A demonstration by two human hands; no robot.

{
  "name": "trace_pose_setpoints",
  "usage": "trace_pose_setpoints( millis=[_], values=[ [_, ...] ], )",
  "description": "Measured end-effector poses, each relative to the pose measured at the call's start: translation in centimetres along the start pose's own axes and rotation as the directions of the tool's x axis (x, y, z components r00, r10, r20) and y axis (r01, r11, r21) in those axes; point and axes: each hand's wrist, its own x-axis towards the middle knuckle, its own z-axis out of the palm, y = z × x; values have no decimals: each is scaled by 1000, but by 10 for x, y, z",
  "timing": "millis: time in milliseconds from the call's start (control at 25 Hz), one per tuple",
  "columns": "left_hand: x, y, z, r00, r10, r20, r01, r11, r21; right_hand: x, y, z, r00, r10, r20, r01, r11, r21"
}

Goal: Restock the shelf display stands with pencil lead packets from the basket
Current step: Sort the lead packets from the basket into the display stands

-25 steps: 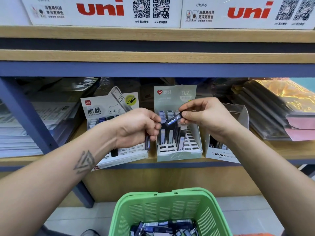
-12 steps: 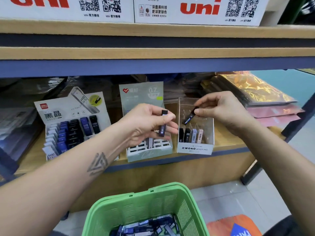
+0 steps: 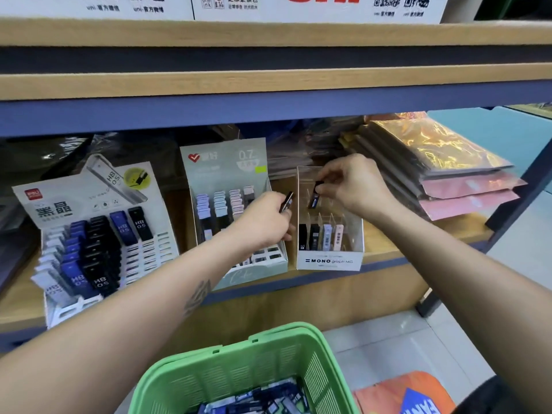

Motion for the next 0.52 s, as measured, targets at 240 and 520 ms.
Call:
trace_pose_setpoints(
  millis=[240, 520],
  values=[
    [2, -7, 13, 999, -6, 46, 2, 995, 96, 7, 1, 27, 998, 61, 20, -61, 998, -5],
    [3, -12, 14, 997, -29, 68, 23, 995, 92, 9, 5, 47, 993, 101, 61, -102, 995, 6]
  ],
)
